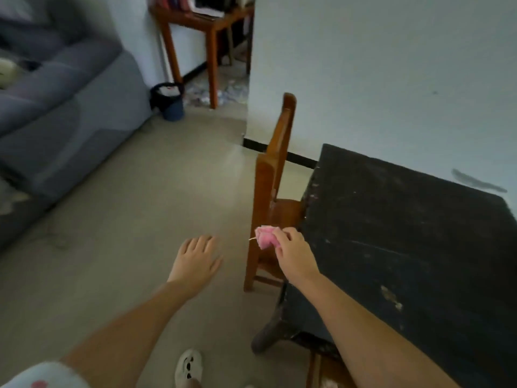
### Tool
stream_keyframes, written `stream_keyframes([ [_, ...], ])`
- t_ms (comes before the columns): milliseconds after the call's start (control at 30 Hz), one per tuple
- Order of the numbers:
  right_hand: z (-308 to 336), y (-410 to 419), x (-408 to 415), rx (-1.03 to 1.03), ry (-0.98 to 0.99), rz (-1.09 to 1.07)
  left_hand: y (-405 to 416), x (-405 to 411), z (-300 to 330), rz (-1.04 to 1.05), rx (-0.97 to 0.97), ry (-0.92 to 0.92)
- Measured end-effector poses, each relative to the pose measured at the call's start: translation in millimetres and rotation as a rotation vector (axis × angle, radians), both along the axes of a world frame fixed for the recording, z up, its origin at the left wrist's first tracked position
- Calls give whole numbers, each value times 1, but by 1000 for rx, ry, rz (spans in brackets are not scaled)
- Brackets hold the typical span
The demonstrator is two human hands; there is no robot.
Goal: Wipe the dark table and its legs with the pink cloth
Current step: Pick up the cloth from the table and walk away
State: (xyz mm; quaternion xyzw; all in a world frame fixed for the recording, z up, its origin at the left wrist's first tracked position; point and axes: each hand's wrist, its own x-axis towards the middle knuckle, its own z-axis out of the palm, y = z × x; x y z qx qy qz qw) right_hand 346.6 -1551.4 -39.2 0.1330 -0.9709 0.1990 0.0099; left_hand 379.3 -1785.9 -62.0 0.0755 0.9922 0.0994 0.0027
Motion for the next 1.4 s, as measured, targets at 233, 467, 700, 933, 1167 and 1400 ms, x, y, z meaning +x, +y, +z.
stream_keyframes([
  [233, 3, -171, -23, -51, -60, 473, -138, 96, 3, 522, 19, 33],
  [467, 12, -372, -12, -161, -58, 817, -264, 167, 10, 910, -4, 102],
  [700, 7, -544, 40, -93, -14, 1162, -368, 247, 14, 1240, -39, 105],
  [933, 4, -667, 130, -2, -14, 1601, -390, 346, 6, 1678, -46, 82],
  [1167, -21, -733, 256, 141, -83, 2158, -317, 409, -28, 2286, 186, 2],
  [1400, -68, -729, 355, 312, -68, 2598, -244, 392, -91, 2686, 355, -45],
])
